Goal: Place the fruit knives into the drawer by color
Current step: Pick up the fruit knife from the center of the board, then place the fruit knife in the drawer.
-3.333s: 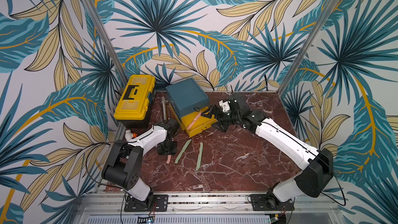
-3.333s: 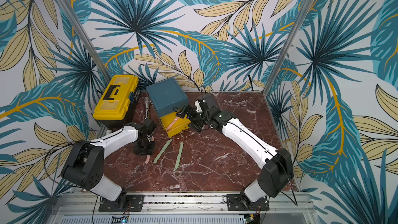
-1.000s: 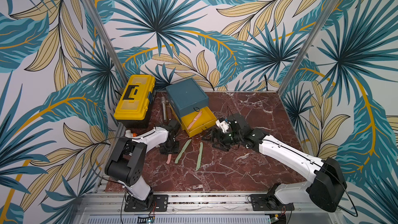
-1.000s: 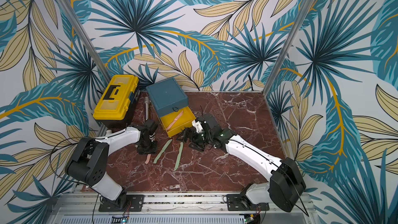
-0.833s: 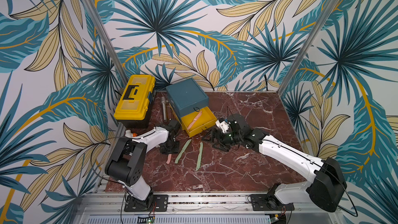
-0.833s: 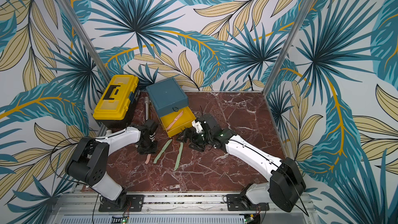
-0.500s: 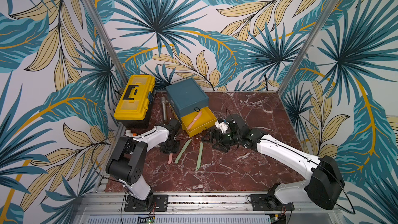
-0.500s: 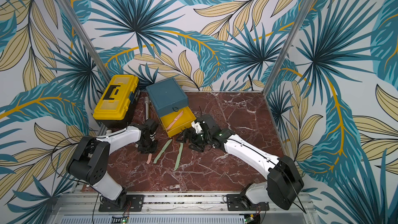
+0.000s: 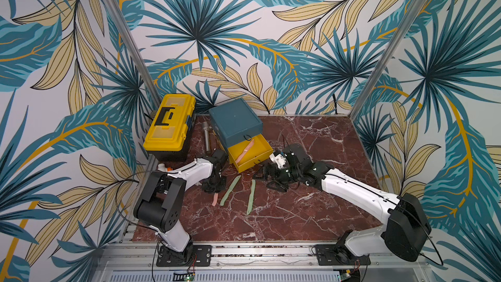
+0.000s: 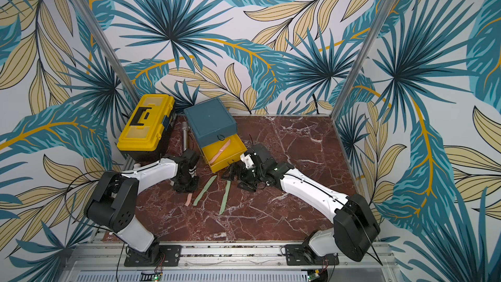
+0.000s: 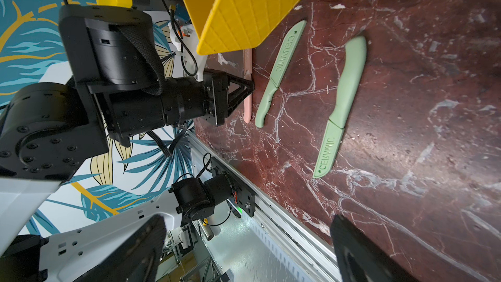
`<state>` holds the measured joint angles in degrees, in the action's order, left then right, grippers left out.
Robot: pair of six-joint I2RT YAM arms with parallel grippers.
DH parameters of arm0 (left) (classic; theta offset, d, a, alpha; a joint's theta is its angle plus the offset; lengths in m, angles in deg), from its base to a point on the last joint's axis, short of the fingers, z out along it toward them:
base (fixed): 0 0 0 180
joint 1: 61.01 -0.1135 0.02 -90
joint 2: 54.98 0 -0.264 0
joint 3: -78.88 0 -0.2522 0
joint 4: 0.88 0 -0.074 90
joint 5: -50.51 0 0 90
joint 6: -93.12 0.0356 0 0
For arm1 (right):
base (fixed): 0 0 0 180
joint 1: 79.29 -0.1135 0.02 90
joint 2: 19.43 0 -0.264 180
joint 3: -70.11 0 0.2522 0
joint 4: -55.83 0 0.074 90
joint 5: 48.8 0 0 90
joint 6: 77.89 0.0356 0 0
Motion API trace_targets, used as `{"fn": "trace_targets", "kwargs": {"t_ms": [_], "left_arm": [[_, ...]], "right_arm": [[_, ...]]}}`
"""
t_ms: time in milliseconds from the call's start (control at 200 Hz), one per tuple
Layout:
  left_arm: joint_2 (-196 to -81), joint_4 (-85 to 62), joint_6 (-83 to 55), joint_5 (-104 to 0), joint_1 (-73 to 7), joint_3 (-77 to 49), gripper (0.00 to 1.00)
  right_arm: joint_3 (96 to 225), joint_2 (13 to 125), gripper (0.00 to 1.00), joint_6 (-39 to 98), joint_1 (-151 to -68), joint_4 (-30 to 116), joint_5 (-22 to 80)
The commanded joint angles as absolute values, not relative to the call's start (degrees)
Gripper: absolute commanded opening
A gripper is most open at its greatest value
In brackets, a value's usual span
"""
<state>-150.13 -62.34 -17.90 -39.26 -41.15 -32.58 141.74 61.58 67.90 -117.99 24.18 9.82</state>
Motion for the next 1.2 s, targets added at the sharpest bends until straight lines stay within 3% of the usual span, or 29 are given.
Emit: {"fn": "trace_targets", "kwargs": {"t_ms": [0,581,857,1197], "left_arm": [[-150.22,-66.54,-16.57,-37.09,-41.15,-30.93,0.0],[-138.06,-82.77,-15.46,-37.26,-40.01,-20.12,0.0],[-132.47,-92.84,-13.05,-32.43,-33.67,-11.04,0.0],[-140.99,-96.38,-5.5,-31.01,-23.25,11.14,0.0]], "right_arm": [[141.97,62.22,0.96,66.71,-118.32,23.35,9.66],[142.84,63.8,0.96,66.27,-118.29,23.55,10.79],[143.27,64.5,0.96,66.22,-118.06,23.75,11.24],[143.38,63.31,0.97,67.56,-116.67,22.42,14.29]]}}
